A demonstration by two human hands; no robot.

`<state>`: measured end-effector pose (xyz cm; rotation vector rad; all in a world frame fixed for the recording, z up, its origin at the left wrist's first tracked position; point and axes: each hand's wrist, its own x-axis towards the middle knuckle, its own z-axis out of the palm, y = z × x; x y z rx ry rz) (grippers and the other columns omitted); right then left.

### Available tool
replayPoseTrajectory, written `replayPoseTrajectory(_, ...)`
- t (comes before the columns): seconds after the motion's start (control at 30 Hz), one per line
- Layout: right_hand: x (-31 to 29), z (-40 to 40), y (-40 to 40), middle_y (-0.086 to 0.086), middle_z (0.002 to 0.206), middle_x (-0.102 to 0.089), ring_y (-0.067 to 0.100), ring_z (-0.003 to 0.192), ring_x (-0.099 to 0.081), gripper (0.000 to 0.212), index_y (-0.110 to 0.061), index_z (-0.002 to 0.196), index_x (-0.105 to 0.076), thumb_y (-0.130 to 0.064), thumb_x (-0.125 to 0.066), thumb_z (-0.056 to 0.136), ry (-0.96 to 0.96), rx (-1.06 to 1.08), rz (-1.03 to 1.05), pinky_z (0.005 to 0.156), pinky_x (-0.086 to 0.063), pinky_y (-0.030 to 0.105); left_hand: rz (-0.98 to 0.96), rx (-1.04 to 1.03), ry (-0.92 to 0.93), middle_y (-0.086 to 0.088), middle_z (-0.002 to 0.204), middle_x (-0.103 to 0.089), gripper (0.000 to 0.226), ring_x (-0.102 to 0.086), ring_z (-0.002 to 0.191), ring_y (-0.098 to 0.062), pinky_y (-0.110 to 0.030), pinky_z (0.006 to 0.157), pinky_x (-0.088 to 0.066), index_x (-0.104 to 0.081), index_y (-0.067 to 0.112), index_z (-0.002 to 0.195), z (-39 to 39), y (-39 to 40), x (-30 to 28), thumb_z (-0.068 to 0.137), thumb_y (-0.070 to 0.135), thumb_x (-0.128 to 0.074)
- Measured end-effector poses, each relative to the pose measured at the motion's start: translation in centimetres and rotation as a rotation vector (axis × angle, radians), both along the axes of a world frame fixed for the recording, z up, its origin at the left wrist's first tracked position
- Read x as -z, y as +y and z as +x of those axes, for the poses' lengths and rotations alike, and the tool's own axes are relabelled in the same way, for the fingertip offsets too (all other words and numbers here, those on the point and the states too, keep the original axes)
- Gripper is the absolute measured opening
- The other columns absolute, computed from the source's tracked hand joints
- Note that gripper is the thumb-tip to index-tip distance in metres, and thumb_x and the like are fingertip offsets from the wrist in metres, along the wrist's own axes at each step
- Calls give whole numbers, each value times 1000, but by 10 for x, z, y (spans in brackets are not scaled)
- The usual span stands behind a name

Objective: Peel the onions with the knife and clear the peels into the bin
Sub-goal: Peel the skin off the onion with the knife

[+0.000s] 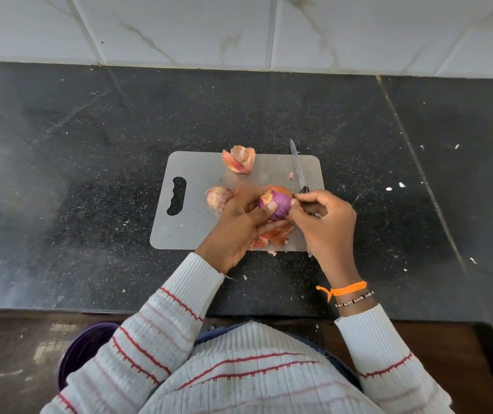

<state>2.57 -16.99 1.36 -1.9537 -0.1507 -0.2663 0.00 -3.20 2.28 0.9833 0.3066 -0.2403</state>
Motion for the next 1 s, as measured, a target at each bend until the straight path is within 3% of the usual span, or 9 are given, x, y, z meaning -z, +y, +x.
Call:
replayPoseTrajectory(0.17,3,3,-4,-10,74,-66,0,70,-64,16,-10,84,-72,2,-63,80,8,10,20,66,-50,12,23,9,-15,-23,130,-54,40,-63,104,-27,-31,82,-56,-45,-3,131,0,-2,-1,91,-2,-50)
replayPoseTrajectory(0.3,2,-1,-3,-2,83,-72,12,77,-69,8,-12,89,-70,-14,-62,88,114,-16,191,71,-57,29,25,-26,-12,-22,131,-53,41,-64,102,-26,-31,81,-57,-45,-1,131,2,0,-1,90,-2,-51)
replayPoseTrajectory(0.4,2,-1,-2,0,85,-70,10,79,-67,14,-10,89,-68,-22,-71,83,78,-37,137,70,-57,28,38,-23,-10,-22,129,-54,41,-63,104,-26,-31,82,-56,-48,-2,129,1,-1,-1,89,-1,-54)
replayPoseTrajectory(0.57,9,1,-1,3,86,-66,16,82,-63,5,-12,86,-65,-16,-65,86,19,-67,54,74,-55,40,23,-13,31,-19,120,-59,38,-67,95,-21,-26,75,-58,-50,-3,125,0,-1,-3,87,-1,-55)
replayPoseTrajectory(0.73,17,9,-6,3,85,-65,17,78,-61,6,-10,85,-64,-16,-63,88,0,22,-28,71,-53,38,-80,58,33,-22,113,-63,31,-67,96,-24,-27,75,-58,-50,-7,121,-1,1,-3,93,4,-49)
replayPoseTrajectory(0.9,26,11,-9,2,78,-65,6,67,-58,3,-7,82,-65,-9,-66,85,26,35,-141,62,-44,10,-149,42,60,-20,102,-67,25,-70,87,-22,-29,75,-59,-56,-4,111,1,2,-1,95,13,-46)
replayPoseTrajectory(1.0,31,11,-11,0,77,-62,6,66,-56,6,-10,80,-64,-6,-67,83,9,22,-208,61,-41,7,-161,48,79,-21,95,-70,27,-71,84,-26,-33,80,-56,-59,0,104,2,4,1,95,22,-45)
